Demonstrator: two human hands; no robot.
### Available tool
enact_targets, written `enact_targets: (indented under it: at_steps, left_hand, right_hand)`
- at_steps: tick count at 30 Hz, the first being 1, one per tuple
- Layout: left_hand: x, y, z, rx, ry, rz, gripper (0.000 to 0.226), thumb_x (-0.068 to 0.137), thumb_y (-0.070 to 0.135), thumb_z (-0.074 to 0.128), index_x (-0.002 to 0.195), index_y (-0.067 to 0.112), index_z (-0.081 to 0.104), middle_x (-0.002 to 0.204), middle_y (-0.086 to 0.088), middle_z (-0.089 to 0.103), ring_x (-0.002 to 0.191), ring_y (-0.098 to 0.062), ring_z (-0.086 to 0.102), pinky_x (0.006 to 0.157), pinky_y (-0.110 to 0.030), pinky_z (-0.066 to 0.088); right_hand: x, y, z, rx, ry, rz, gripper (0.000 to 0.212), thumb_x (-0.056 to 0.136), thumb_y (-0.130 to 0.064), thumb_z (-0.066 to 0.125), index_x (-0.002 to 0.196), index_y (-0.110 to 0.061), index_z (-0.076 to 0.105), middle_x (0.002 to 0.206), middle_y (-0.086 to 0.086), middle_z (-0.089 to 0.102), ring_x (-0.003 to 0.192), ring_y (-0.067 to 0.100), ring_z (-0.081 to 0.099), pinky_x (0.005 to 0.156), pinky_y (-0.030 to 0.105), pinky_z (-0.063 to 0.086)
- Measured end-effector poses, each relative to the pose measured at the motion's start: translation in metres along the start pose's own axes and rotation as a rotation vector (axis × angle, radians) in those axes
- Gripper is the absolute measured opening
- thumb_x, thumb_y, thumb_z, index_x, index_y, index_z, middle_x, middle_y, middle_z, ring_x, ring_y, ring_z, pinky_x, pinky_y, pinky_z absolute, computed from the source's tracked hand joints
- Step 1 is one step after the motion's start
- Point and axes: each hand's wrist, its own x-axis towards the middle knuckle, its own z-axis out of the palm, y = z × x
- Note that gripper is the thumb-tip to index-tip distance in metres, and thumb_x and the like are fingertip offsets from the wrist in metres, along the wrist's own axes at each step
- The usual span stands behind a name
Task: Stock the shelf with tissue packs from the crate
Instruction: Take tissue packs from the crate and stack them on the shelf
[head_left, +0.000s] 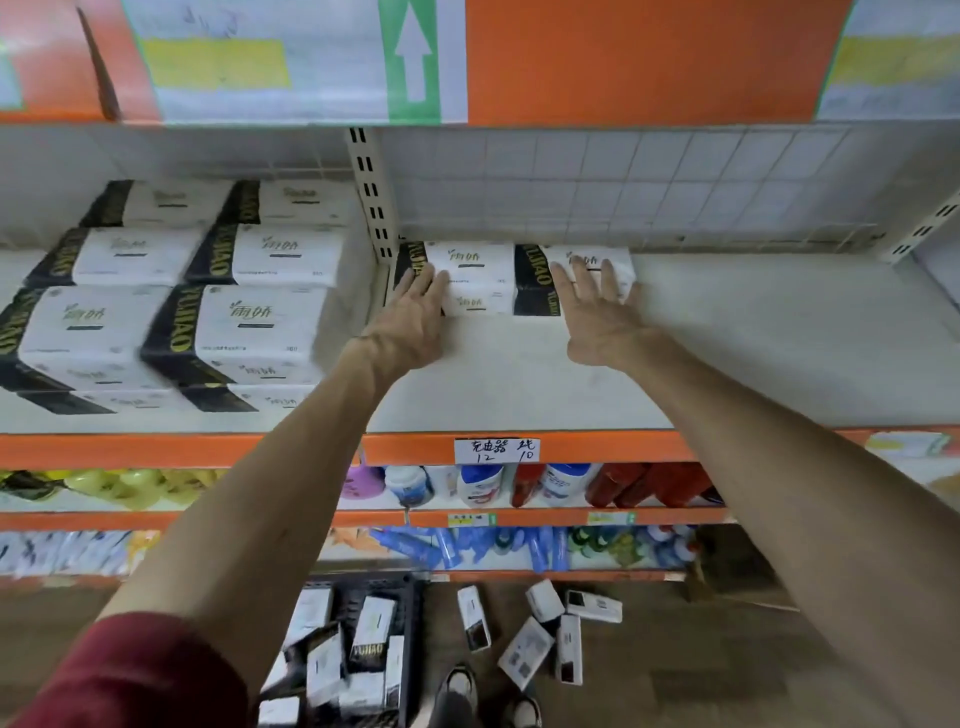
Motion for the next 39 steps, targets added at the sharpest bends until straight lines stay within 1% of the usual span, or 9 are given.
enact_targets:
  at_steps: [6,11,13,16,20,22,30,35,39]
  left_hand:
    - [0.031,-0.012,-0.004,-0.011,-0.034,-0.036,0.079,0.091,-0.003,0.045,0.154,0.015,0.001,0.162,-0.003,-0.005,0.148,-0.022,-0.005,0.12,-0.033,0.003]
    - [0.047,-0.021,-0.012,-0.011,-0.097,-0.041,0.082,0.092,0.009,0.056,0.154,0.018,0.002,0.162,-0.002,-0.004,0.149,-0.023,-0.002,0.121,-0.037,0.006]
    - [0.052,-0.023,-0.015,-0.017,-0.112,-0.035,0.083,0.092,0.01,0.058,0.154,0.019,0.003,0.162,-0.003,-0.004,0.149,-0.023,-0.002,0.121,-0.04,0.008]
    - [0.043,-0.014,-0.013,-0.039,-0.117,-0.06,0.085,0.092,0.017,0.057,0.154,0.015,-0.001,0.161,-0.006,-0.007,0.148,-0.025,-0.007,0.121,-0.038,0.003]
    - [0.019,-0.005,-0.007,0.015,-0.009,-0.149,0.102,0.083,0.01,0.058,0.151,0.012,-0.018,0.158,-0.007,-0.022,0.146,-0.025,-0.017,0.121,-0.038,-0.001]
    - [0.008,0.001,-0.008,0.034,-0.017,-0.155,0.101,0.084,0.013,0.059,0.15,0.01,-0.018,0.158,-0.007,-0.021,0.147,-0.024,-0.017,0.122,-0.04,0.001]
    - [-0.046,0.049,-0.031,0.078,-0.029,-0.081,0.091,0.094,0.034,0.054,0.151,0.005,-0.01,0.161,-0.01,-0.011,0.148,-0.024,-0.01,0.122,-0.041,0.004]
    - [-0.091,0.053,-0.031,0.073,0.011,-0.016,0.088,0.093,0.03,0.056,0.152,0.005,-0.003,0.161,-0.011,-0.002,0.149,-0.026,-0.003,0.121,-0.04,0.007]
    - [-0.123,0.051,-0.046,0.0,0.04,0.009,0.082,0.094,0.025,0.054,0.153,0.005,0.0,0.161,-0.01,-0.002,0.149,-0.024,-0.002,0.121,-0.037,0.007]
  right_hand:
    - [0.025,0.002,-0.003,-0.009,0.049,-0.002,0.105,0.075,-0.002,0.056,0.151,-0.025,-0.014,0.159,-0.001,-0.016,0.146,0.037,-0.013,0.113,0.066,0.006]
    - [0.047,0.002,-0.007,-0.006,0.044,-0.017,0.106,0.075,-0.003,0.055,0.151,-0.027,-0.015,0.159,-0.002,-0.018,0.146,0.035,-0.015,0.114,0.065,0.001]
    - [0.052,0.003,-0.007,-0.011,0.043,-0.019,0.105,0.076,-0.008,0.057,0.15,-0.028,-0.014,0.159,-0.002,-0.019,0.146,0.035,-0.015,0.114,0.065,0.001]
    - [0.051,0.008,-0.008,0.026,0.043,-0.053,0.105,0.076,-0.016,0.061,0.15,-0.029,-0.013,0.16,-0.002,-0.016,0.146,0.034,-0.014,0.113,0.065,0.0]
    - [0.03,0.017,-0.01,0.069,0.226,-0.041,0.095,0.085,-0.026,0.059,0.153,-0.021,-0.006,0.162,0.002,-0.005,0.148,0.029,-0.007,0.116,0.06,0.001]
    - [0.011,0.016,-0.007,0.105,0.289,-0.035,0.088,0.089,-0.03,0.056,0.154,-0.016,-0.002,0.162,0.005,0.0,0.149,0.028,-0.003,0.118,0.056,0.002]
    - [-0.06,0.011,-0.002,0.084,0.143,-0.108,0.073,0.1,-0.035,0.038,0.154,-0.012,-0.006,0.162,0.004,-0.009,0.149,0.018,-0.009,0.121,0.046,0.001]
    - [-0.102,0.005,-0.007,0.134,0.147,-0.118,0.071,0.1,-0.034,0.039,0.155,-0.014,-0.003,0.163,0.004,-0.006,0.149,0.019,-0.006,0.121,0.045,0.001]
    - [-0.137,-0.017,0.002,0.175,0.147,-0.113,0.073,0.1,-0.033,0.042,0.154,-0.012,-0.002,0.163,0.008,0.0,0.15,0.022,0.001,0.121,0.043,0.004]
